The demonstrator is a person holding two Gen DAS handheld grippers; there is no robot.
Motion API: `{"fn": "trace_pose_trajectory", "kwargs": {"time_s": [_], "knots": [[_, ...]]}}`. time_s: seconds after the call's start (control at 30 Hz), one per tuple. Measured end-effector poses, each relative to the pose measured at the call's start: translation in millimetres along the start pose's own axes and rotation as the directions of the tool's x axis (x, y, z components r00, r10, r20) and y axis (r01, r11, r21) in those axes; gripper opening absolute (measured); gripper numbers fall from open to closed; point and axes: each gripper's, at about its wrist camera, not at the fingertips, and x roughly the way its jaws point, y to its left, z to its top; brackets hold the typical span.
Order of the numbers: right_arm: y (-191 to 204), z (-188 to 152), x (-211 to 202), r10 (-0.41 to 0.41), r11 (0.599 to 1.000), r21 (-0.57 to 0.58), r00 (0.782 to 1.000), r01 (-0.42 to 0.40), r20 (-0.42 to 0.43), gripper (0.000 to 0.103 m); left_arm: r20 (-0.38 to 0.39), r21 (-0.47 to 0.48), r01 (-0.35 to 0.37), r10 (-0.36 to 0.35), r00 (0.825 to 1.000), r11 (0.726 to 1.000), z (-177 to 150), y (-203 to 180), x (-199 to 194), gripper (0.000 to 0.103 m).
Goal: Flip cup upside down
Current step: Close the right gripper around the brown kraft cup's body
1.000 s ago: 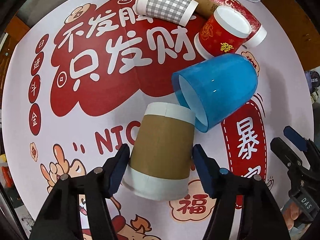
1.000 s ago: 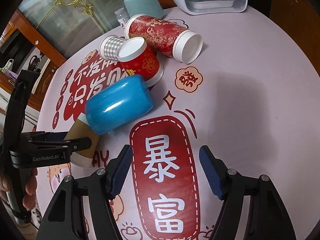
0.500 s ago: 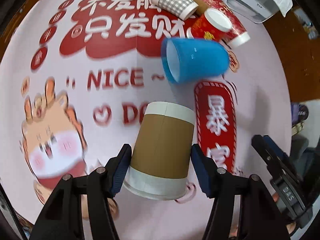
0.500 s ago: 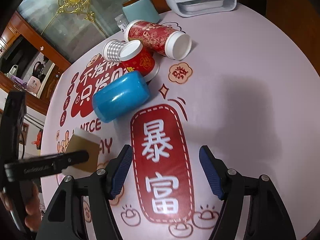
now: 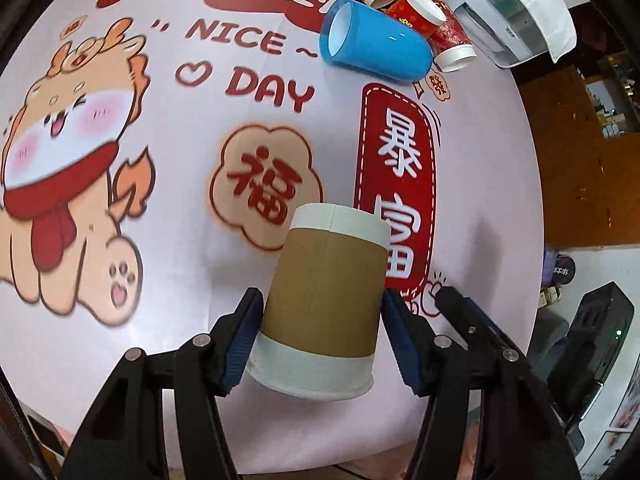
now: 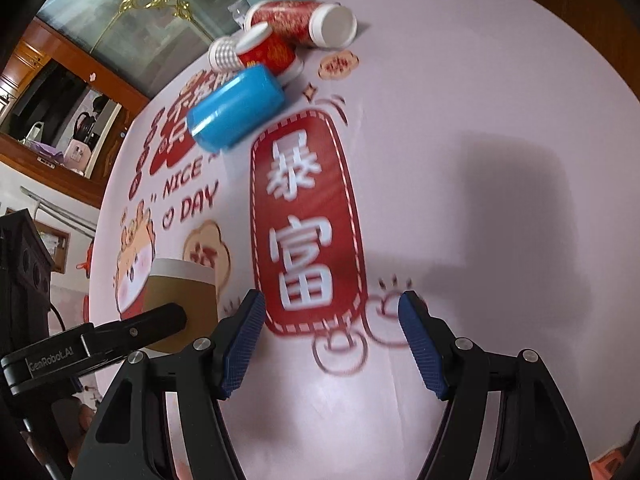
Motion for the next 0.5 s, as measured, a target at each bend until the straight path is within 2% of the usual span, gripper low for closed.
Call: {"fn": "trace_pose_trajectory", "kwargs": {"time_s": [0.1,0.3,0.5], "knots": [[-4.9,-12.3,1.6,-0.006,1.0,-0.005,1.0,0.006,-0.018,0.071,0.027,-0.007,0.004,-0.004,1.0,1.0,-11.4,0.2,-0.7,0.06],[-9.9,-25.2,4.2,-0.01,1.0,-0.008,0.999,0.01,-0.043,0.071,-0.008,-0.043,0.015,-0.016,1.0,0.999,-21.7,3.5,13.7,0.061],[-10.0,-27.2,3.9,-0.016,1.0,-0.013,0.999,0.016,-0.049,0.071,-0.005,-0.048,0.01,-0.01,1.0,0.999,-26.0,4.9,16.2,0.065]]}}
